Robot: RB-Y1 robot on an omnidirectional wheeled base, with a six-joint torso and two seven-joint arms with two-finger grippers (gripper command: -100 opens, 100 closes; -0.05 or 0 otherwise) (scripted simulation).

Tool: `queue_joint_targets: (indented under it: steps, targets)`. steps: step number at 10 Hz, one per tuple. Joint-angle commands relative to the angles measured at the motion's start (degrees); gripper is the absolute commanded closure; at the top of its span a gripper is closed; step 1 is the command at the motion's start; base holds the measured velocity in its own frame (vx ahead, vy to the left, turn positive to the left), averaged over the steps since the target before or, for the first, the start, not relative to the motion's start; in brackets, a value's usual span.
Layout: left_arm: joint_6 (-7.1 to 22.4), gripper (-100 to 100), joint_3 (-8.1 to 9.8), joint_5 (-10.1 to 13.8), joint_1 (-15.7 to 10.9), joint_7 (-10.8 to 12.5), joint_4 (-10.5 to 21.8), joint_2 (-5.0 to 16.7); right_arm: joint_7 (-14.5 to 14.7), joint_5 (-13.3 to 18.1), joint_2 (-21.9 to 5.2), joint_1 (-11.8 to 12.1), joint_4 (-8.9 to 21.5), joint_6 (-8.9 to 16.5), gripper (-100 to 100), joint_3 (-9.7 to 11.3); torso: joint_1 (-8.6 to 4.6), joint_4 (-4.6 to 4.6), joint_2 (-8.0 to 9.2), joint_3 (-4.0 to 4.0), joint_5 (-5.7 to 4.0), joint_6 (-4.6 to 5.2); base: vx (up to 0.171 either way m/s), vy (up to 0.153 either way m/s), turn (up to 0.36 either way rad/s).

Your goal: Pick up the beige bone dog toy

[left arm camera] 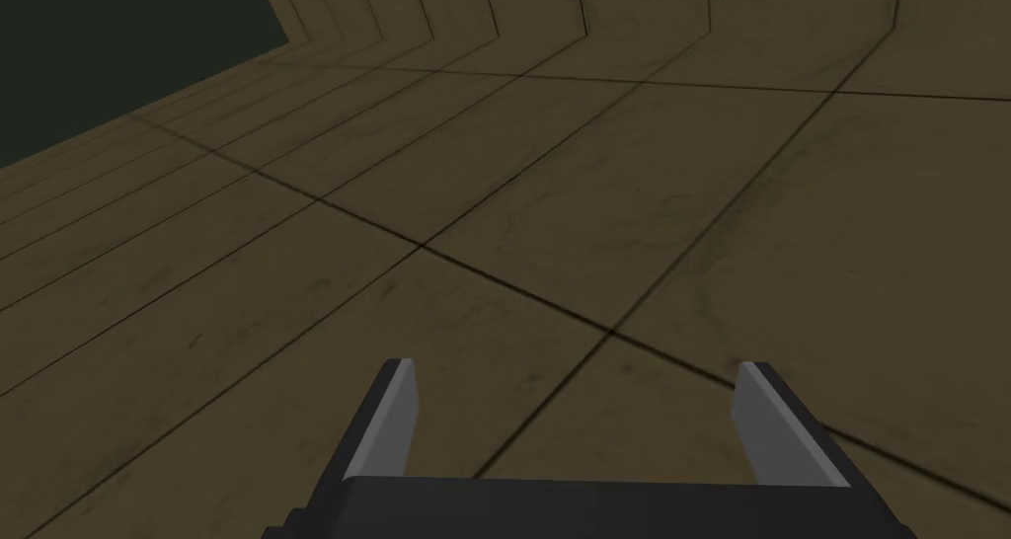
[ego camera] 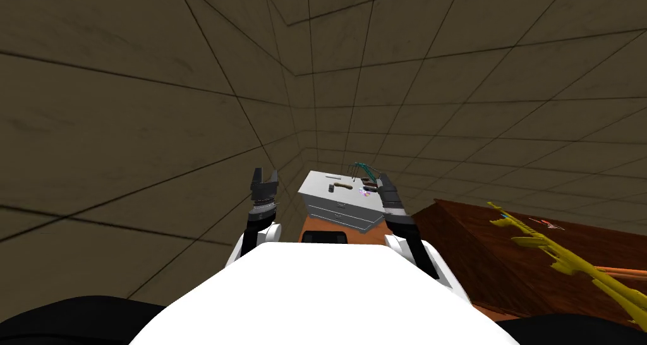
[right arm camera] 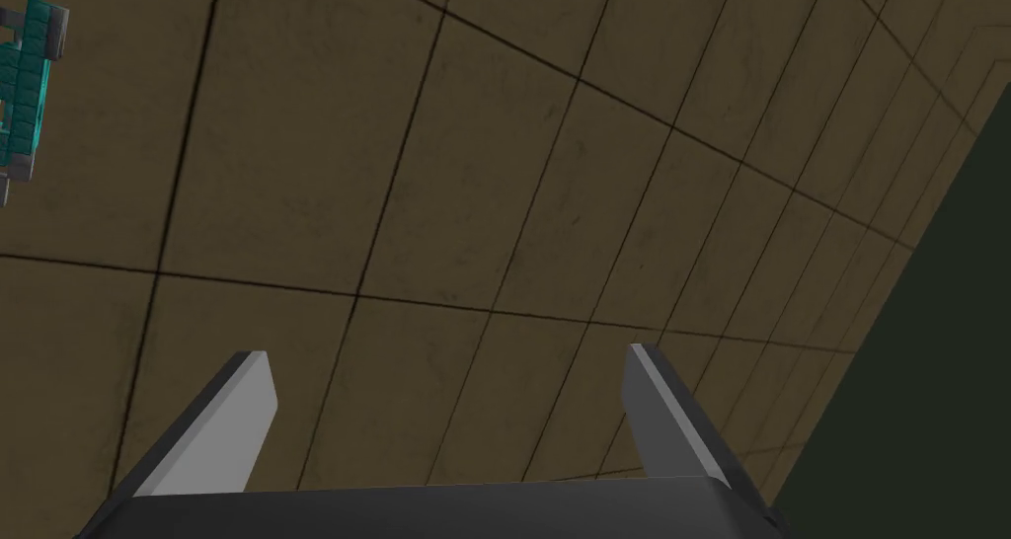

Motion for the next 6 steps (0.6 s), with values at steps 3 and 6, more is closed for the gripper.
queue_joint_targets:
  steps: [3, 6]
  targets:
    - [0.0, 0, 0.01, 0.0, 0.0, 0.0, 0.0, 0.0, 1.3, 2.0, -4.7, 4.1, 2.0, 4.6, -100, -0.8, -0.06, 0.0, -0.02, -0.01, -0.02, 0.05, -0.056, -0.056, 0.346]
    - [0.0, 0, 0.01, 0.0, 0.0, 0.0, 0.0, 0.0, 2.5, 3.8, -8.3, 7.9, 4.3, 7.9, -100, -1.4, -0.06, 0.0, -0.02, -0.01, -0.02, 0.06, -0.06, -0.057, 0.342]
